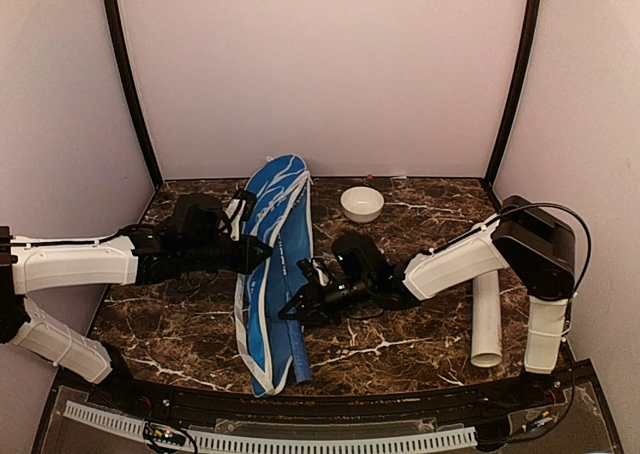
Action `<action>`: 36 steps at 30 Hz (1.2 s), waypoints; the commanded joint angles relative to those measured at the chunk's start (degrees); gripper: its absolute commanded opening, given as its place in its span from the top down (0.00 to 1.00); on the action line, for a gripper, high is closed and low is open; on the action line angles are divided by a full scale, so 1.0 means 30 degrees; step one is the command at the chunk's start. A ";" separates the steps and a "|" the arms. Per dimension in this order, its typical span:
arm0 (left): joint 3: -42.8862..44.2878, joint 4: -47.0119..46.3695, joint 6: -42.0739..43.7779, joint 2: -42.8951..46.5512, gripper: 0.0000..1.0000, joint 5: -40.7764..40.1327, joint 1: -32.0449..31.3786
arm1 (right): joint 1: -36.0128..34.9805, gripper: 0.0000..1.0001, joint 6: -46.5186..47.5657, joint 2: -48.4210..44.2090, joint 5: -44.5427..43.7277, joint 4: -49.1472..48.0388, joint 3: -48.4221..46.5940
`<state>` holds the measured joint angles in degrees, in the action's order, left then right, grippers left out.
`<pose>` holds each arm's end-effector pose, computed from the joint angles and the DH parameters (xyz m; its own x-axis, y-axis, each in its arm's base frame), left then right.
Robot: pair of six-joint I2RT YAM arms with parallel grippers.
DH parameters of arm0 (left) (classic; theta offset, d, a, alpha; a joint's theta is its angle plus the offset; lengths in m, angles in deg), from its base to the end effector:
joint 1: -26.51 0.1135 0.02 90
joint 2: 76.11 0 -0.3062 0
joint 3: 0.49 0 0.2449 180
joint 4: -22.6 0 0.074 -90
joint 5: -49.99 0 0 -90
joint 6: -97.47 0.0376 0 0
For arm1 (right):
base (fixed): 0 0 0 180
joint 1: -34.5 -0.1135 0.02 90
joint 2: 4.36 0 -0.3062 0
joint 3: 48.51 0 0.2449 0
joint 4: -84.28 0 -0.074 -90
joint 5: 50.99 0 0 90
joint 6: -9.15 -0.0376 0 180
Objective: Pack up the badminton gear
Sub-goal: Place the racket in the racket bag.
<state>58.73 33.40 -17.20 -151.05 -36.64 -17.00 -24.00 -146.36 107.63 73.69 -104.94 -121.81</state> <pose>0.1986 -0.1916 0.2930 -0.5971 -0.0077 -0.8022 0.5241 0.7533 -0.3973 0.1997 0.3669 0.1927 -0.9802 -0.1672 -0.1062 -0.1640 0.3848 0.9083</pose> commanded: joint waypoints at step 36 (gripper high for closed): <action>0.0265 -0.6409 -0.6623 -0.1222 1.00 -0.1435 -0.4346 | 0.1306 1.00 0.4156 -0.4006 -1.2147 1.2021 -0.4230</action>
<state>59.00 17.91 -33.94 -153.78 -46.93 -25.65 -24.05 -135.59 97.57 54.24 -71.72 -131.71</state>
